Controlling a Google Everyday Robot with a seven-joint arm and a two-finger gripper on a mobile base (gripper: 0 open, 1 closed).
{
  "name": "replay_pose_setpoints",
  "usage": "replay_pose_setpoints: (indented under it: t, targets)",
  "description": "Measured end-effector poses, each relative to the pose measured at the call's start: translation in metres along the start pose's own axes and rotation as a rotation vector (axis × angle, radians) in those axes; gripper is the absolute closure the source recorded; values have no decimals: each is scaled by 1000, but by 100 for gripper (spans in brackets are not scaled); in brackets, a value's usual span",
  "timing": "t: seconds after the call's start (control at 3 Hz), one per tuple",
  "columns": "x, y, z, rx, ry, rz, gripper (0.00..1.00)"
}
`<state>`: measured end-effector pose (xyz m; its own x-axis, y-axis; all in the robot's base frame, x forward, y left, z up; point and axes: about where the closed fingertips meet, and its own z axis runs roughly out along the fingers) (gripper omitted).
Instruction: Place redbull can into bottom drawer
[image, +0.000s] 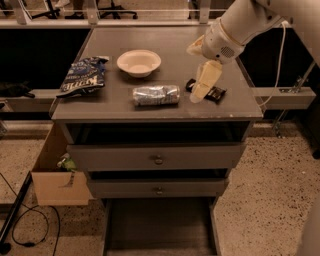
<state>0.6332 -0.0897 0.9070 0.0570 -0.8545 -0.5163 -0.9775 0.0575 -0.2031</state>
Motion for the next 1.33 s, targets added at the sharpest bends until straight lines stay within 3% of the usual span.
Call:
replay_pose_setpoints:
  t: [0.67, 1.33]
  targets:
    - [0, -17, 38, -45, -30, 39, 0]
    - [-1, -18, 54, -64, -46, 80, 0]
